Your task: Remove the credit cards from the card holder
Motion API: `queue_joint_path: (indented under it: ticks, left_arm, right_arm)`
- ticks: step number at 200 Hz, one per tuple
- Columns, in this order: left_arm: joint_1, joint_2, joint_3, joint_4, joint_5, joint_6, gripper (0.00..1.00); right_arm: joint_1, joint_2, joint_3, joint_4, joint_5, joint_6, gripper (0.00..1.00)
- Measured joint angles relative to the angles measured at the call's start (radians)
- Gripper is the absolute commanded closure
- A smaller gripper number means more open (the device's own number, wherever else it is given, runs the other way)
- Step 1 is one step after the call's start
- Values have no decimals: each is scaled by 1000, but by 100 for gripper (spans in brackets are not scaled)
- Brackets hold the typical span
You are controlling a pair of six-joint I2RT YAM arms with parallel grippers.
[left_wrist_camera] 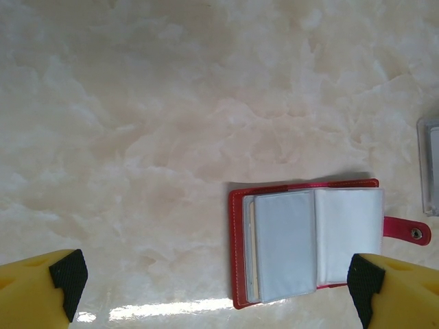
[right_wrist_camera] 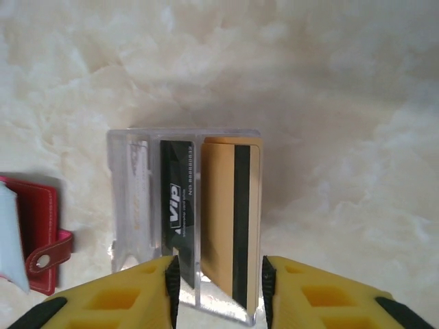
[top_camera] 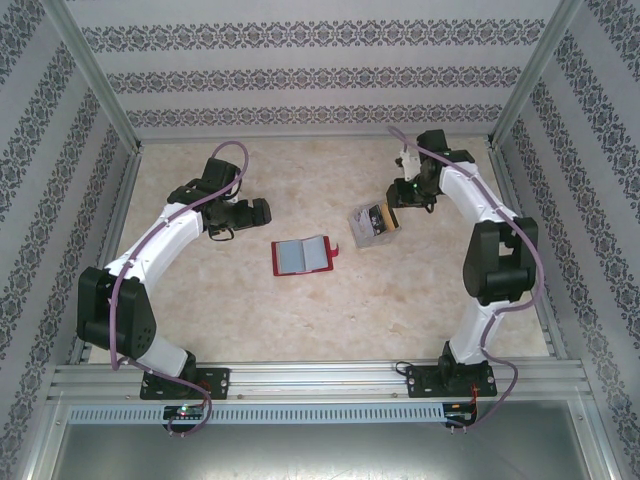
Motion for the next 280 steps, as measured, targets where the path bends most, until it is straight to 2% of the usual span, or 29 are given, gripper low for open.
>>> queue_joint_path:
  ticks: [28, 39, 61, 93, 131, 158, 198, 280]
  left_arm:
    - [0, 0, -16, 2, 3, -18, 1]
    - [0, 0, -27, 2, 2, -27, 1]
    - [8, 0, -42, 2, -5, -48, 1]
    - [39, -1, -65, 4, -23, -80, 1]
    - [71, -11, -97, 6, -27, -104, 1]
    - [78, -19, -99, 8, -23, -105, 1]
    - [78, -31, -116, 8, 12, -105, 1]
    - [78, -24, -148, 47, 141, -116, 0]
  right_arm:
    - [50, -113, -35, 20, 12, 100, 54]
    - [110, -139, -41, 31, 28, 146, 50]
    - [283, -145, -47, 63, 75, 228, 48]
    - [510, -72, -54, 107, 103, 357, 48]
    - [644, 95, -19, 132, 116, 462, 52]
    - [677, 191, 32, 135, 120, 496, 52]
    - [673, 240, 55, 135, 135, 531, 63]
    - [650, 276, 56, 136, 132, 547, 63]
